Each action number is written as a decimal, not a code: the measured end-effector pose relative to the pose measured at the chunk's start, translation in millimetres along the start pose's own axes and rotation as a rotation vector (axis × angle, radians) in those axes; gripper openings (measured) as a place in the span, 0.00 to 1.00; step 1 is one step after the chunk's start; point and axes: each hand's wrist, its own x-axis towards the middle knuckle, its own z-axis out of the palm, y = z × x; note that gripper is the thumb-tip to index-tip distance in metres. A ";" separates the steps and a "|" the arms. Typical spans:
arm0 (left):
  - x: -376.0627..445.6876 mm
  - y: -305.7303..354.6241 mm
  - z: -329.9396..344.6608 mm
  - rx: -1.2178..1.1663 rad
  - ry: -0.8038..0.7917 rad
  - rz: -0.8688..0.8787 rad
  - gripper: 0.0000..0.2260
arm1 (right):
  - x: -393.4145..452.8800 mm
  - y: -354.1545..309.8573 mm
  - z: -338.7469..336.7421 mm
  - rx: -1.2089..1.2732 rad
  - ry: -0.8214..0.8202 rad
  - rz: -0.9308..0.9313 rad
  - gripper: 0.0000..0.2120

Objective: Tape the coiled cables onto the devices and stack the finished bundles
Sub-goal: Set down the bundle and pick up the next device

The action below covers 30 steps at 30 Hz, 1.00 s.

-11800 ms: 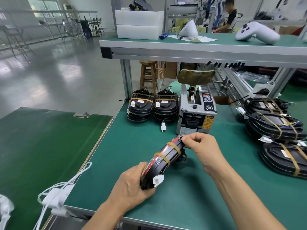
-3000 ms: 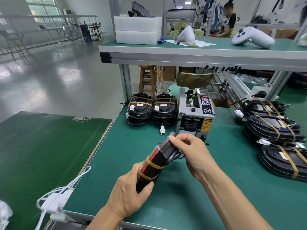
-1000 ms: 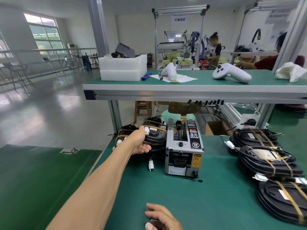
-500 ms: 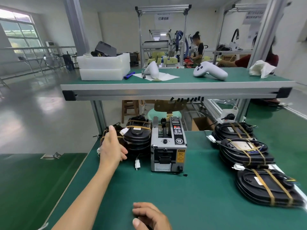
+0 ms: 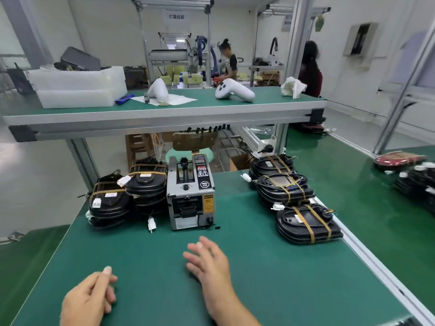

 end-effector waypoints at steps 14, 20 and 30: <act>17.2 -24.7 2.3 -0.018 -0.072 0.037 0.17 | 133.1 -164.2 -88.8 0.543 0.332 0.168 0.40; 16.5 -22.9 2.6 -0.034 -0.076 0.041 0.17 | 145.6 -161.9 -83.1 0.667 0.329 0.137 0.35; 16.6 -23.7 2.0 -0.044 -0.080 0.058 0.17 | 113.3 -146.6 -84.8 0.455 0.462 -0.047 0.33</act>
